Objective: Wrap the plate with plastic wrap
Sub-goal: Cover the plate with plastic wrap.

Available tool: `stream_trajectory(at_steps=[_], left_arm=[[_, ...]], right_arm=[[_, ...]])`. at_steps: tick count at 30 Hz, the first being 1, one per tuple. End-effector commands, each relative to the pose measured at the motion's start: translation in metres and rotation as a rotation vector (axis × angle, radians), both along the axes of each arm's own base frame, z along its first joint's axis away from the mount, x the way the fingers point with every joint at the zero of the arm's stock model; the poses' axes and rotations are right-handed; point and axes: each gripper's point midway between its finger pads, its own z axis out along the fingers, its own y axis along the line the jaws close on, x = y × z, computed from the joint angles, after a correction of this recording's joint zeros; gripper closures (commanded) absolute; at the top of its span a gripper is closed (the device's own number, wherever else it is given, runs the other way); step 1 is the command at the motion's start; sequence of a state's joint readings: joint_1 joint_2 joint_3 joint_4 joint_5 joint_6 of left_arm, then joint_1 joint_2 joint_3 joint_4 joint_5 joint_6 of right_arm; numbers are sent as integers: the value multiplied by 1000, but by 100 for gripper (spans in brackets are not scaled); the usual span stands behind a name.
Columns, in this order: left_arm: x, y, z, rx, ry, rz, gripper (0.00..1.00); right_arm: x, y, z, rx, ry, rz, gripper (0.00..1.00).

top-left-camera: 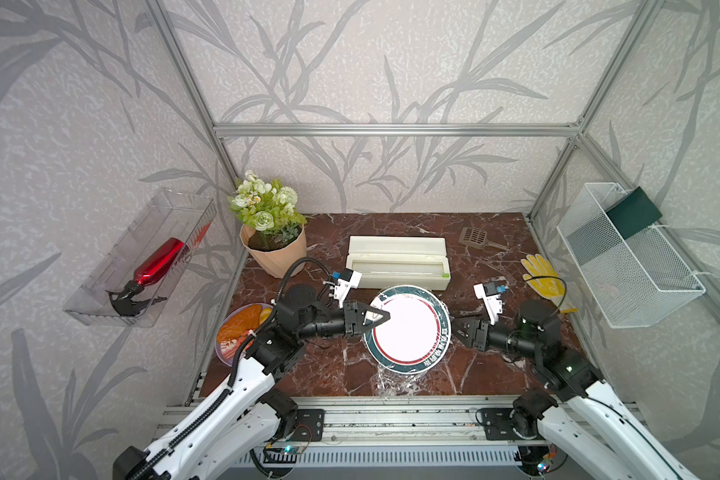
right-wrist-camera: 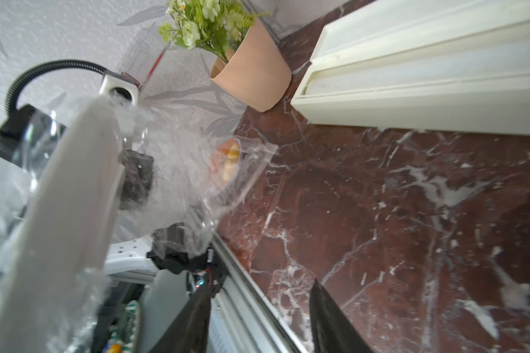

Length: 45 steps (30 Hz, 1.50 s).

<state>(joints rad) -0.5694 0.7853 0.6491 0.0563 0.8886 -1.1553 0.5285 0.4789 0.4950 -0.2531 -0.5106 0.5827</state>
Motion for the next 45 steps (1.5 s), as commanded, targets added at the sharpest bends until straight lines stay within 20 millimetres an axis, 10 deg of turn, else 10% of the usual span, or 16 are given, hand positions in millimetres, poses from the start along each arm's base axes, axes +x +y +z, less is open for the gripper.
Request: stream_trajectory(at_steps=[1,6,13,28,38,45], left_arm=[[-13,2,41,-82,-12,-38,84],[-23,1,55,-127,44,-91,83],[-33,3,67,-144,44,-130,82],[-40,5,75,-158,25,-156,82],[-33,9,68,-120,-39,-85,84],[-11,7,55,-107,-74,2,85]], right_arm=[[3,-9,14,-93,-405,-63,44],[-22,23,30,-103,-744,124,42],[-9,39,56,-37,-998,53,37],[-6,51,82,24,-1146,36,27],[-20,53,90,214,-1068,76,98],[-39,46,81,279,-936,143,100]])
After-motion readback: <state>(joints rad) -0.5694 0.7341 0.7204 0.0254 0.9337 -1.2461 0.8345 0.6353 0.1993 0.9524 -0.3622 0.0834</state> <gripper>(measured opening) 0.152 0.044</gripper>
